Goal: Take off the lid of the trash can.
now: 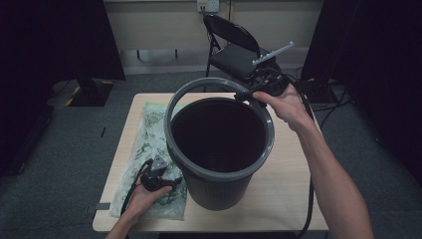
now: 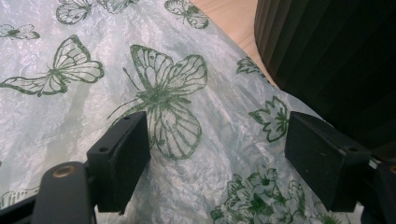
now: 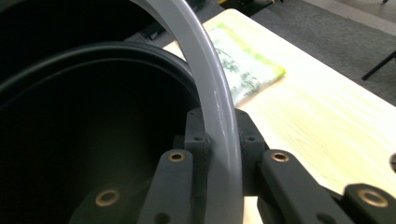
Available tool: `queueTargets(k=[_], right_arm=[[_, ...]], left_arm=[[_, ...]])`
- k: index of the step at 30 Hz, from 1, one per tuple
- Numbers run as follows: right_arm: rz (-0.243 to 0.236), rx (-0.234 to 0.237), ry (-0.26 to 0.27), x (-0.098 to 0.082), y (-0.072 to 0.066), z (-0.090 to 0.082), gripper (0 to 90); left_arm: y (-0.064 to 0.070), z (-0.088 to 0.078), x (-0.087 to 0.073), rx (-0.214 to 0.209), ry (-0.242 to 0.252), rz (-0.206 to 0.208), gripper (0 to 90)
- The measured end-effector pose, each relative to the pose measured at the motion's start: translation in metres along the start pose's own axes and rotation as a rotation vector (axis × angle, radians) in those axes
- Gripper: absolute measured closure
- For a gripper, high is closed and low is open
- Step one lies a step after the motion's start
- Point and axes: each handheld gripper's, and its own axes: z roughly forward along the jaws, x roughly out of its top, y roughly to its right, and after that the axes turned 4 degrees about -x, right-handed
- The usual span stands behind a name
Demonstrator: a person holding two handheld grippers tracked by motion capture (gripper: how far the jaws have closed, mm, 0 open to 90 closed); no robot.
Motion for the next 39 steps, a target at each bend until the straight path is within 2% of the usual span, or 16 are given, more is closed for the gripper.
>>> queueTargets(k=[2, 5, 7, 8, 10, 15, 18, 26, 28, 34, 39], right_arm=[[0.016, 0.025, 0.011, -0.001, 0.001, 0.0, 79.4], [0.019, 0.027, 0.022, 0.0, 0.001, -0.003, 79.5], [0.037, 0.043, 0.042, 0.001, 0.003, -0.007, 79.5], [0.046, 0.023, 0.056, 0.001, 0.004, -0.01, 79.5], [0.061, 0.015, 0.062, 0.001, 0.007, -0.013, 79.5], [0.116, -0.019, 0.076, -0.006, 0.017, -0.011, 79.5], [0.166, -0.061, 0.113, -0.009, 0.023, -0.013, 79.6], [0.297, -0.16, 0.165, -0.014, 0.043, -0.017, 79.6], [0.318, -0.159, 0.178, -0.015, 0.047, -0.016, 79.7], [0.391, -0.209, 0.199, -0.016, 0.061, -0.017, 79.8], [0.461, -0.243, 0.207, -0.019, 0.079, -0.017, 79.8]], left_arm=[[0.0, 0.0, 0.0, -0.001, 0.0, -0.001, 21.8], [-0.001, 0.0, 0.0, 0.0, 0.002, 0.001, 21.8], [-0.001, 0.0, 0.0, -0.001, 0.003, -0.001, 21.8], [-0.001, 0.0, 0.0, -0.001, 0.003, -0.001, 21.8], [0.0, 0.0, 0.0, -0.004, 0.003, -0.001, 21.8], [0.0, 0.0, 0.0, -0.004, 0.003, -0.003, 21.8], [0.0, 0.0, 0.0, 0.001, 0.003, 0.0, 21.8], [-0.001, 0.0, 0.0, -0.001, 0.005, -0.002, 21.8], [-0.001, 0.0, 0.0, -0.001, 0.005, -0.002, 21.8], [-0.001, 0.0, 0.0, -0.004, 0.005, -0.002, 21.8], [-0.001, -0.001, 0.0, -0.005, 0.006, -0.004, 21.8]])
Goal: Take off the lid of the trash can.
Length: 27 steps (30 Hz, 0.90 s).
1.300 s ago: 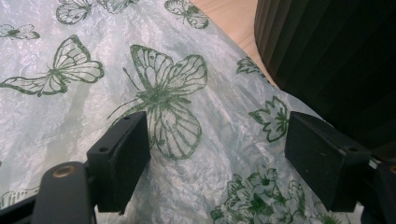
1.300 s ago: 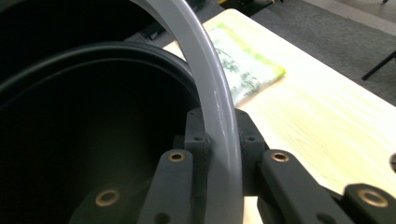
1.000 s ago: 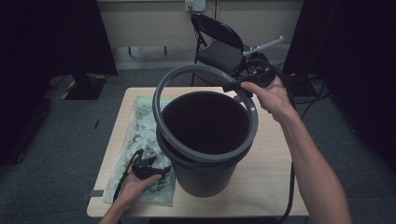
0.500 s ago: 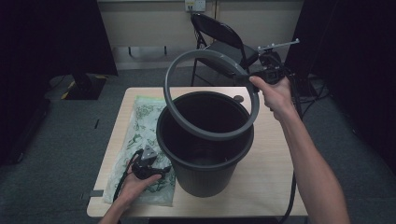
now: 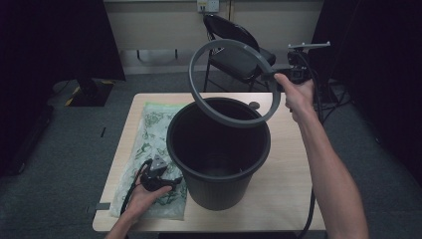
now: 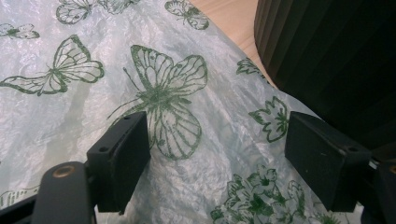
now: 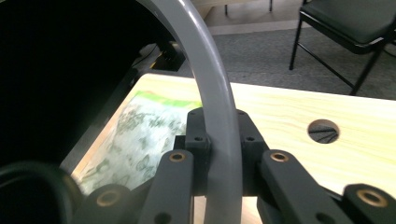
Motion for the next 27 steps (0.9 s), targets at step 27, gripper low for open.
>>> queueTargets(k=[27], right_arm=[[0.234, -0.25, -0.029, -0.003, 0.106, 0.031, 79.8]], left_arm=[[-0.001, 0.0, -0.001, -0.003, 0.006, 0.008, 21.8]])
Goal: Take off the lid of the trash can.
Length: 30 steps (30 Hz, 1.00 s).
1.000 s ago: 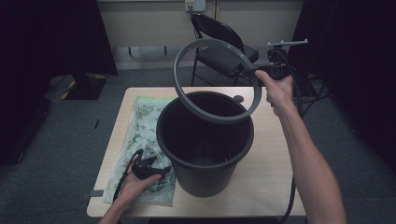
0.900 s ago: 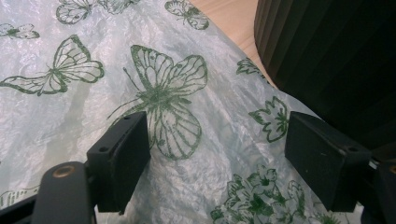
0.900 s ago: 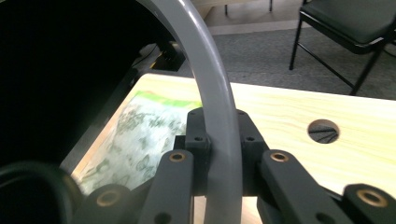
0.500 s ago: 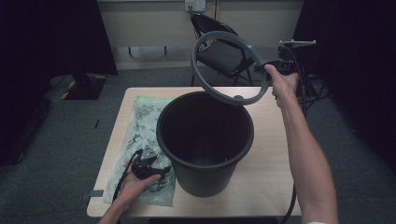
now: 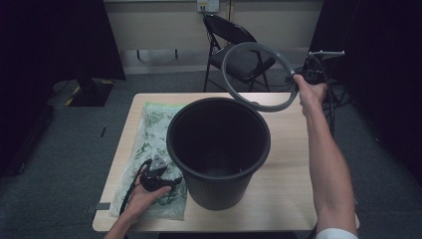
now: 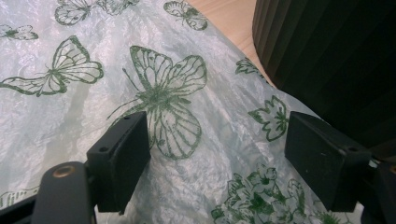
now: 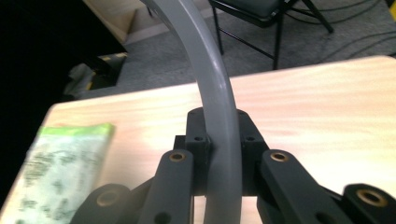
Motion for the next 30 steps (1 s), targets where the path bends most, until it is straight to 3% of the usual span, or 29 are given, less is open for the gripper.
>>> queueTargets(k=[6, 16, 22, 30], right_arm=[[-0.014, -0.064, -0.039, -0.04, 0.026, 0.023, 79.8], [-0.01, -0.132, -0.101, -0.098, 0.065, 0.054, 79.7], [-0.012, -0.178, -0.134, -0.121, 0.083, 0.067, 79.5], [-0.027, -0.258, -0.143, -0.131, 0.101, 0.075, 79.3]], left_arm=[[0.001, 0.0, 0.0, 0.008, -0.003, 0.007, 21.8], [0.002, 0.001, 0.0, 0.005, 0.002, -0.002, 21.7], [0.002, 0.001, 0.0, 0.004, 0.002, -0.001, 21.7], [-0.001, 0.0, 0.0, 0.007, -0.001, 0.004, 21.7]])
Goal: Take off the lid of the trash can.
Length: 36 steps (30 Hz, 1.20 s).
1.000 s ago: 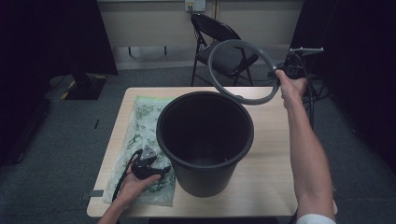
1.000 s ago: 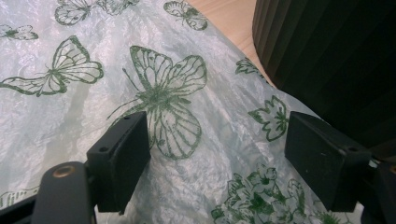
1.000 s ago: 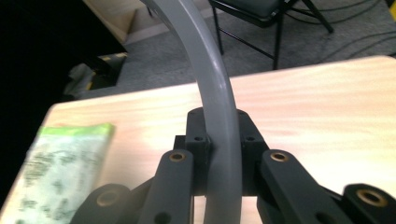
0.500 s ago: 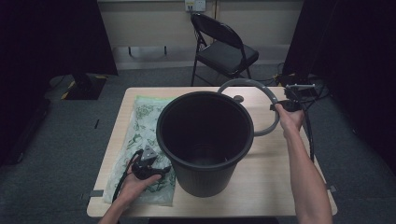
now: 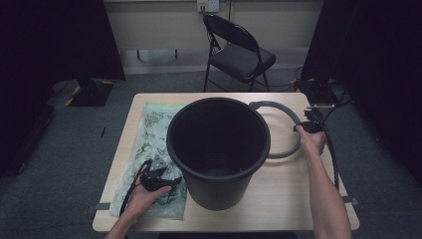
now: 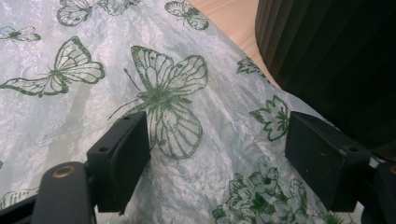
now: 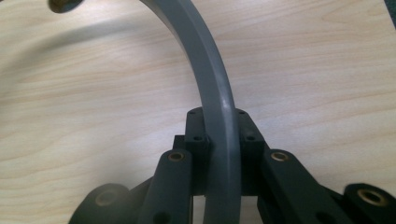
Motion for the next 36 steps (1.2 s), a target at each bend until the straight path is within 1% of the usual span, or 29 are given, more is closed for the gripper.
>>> queueTargets(k=[2, 6, 8, 9, 10, 12, 15, 17, 19, 21, 23, 24, 25, 27, 28, 30, 31, 32, 33, 34, 36], right_arm=[[0.009, -0.013, -0.011, -0.001, 0.001, 0.002, 79.2], [-0.003, -0.043, -0.016, -0.002, 0.004, 0.007, 78.8], [-0.004, -0.054, -0.031, -0.003, 0.004, 0.009, 78.4], [-0.014, -0.06, -0.025, -0.004, 0.005, 0.01, 78.3], [-0.005, -0.054, -0.032, -0.003, 0.005, 0.009, 78.3], [-0.018, -0.062, -0.039, -0.002, 0.005, 0.009, 77.8], [-0.021, -0.059, -0.038, -0.003, 0.005, 0.009, 75.8], [-0.021, -0.049, -0.035, -0.003, 0.006, 0.009, 72.4], [-0.013, -0.053, -0.028, -0.004, 0.006, 0.008, 64.7], [-0.016, -0.049, -0.023, -0.005, 0.006, 0.008, 56.8], [-0.04, -0.051, -0.017, -0.007, 0.008, 0.005, 50.9], [-0.043, -0.045, -0.009, -0.009, 0.007, 0.003, 46.9], [-0.044, -0.041, -0.005, -0.01, 0.007, 0.001, 45.0], [-0.073, -0.034, 0.009, -0.013, 0.006, -0.005, 41.4], [-0.092, -0.025, 0.025, -0.015, 0.004, -0.01, 40.5], [-0.117, -0.012, 0.046, -0.018, 0.002, -0.019, 37.2], [-0.126, 0.002, 0.049, -0.02, 0.0, -0.024, 35.3], [-0.14, 0.021, 0.057, -0.024, -0.002, -0.029, 35.4], [-0.171, 0.03, 0.066, -0.03, -0.006, -0.034, 35.3], [-0.202, 0.029, 0.075, -0.035, -0.009, -0.038, 35.3], [-0.249, 0.046, 0.097, -0.046, -0.015, -0.046, 34.1]], left_arm=[[-0.001, 0.0, 0.0, -0.003, 0.0, -0.005, 21.7], [-0.002, -0.002, -0.001, 0.004, -0.004, 0.004, 21.7], [-0.003, -0.002, -0.001, 0.005, -0.003, -0.001, 21.7], [-0.003, -0.002, -0.002, 0.002, -0.003, -0.002, 21.7], [-0.003, -0.002, -0.002, 0.003, -0.002, -0.001, 21.7], [-0.003, -0.002, -0.002, 0.004, -0.003, -0.001, 21.8], [-0.003, -0.003, -0.002, 0.005, -0.004, -0.002, 21.7], [-0.003, -0.003, -0.002, 0.004, -0.004, -0.001, 21.7], [-0.004, -0.003, -0.002, 0.003, -0.002, -0.001, 21.8], [-0.004, -0.003, -0.002, 0.004, -0.003, 0.0, 21.8], [-0.004, -0.003, -0.002, 0.003, 0.0, -0.003, 21.8], [-0.004, -0.003, -0.002, 0.002, 0.0, -0.003, 21.8], [-0.004, -0.003, -0.002, 0.002, 0.0, -0.002, 21.8], [-0.004, -0.003, -0.002, 0.002, -0.001, -0.004, 21.7], [-0.004, -0.003, -0.002, 0.001, 0.003, -0.007, 21.8], [-0.004, -0.004, -0.002, 0.006, -0.004, -0.003, 21.7], [-0.004, -0.004, -0.002, 0.006, -0.003, -0.003, 21.7], [-0.004, -0.004, -0.003, 0.005, -0.005, -0.005, 21.8], [-0.005, -0.004, -0.003, 0.003, -0.006, -0.001, 21.7], [-0.006, -0.004, -0.003, 0.001, -0.006, 0.001, 21.7], [-0.006, -0.005, -0.003, 0.006, -0.006, 0.0, 21.8]])
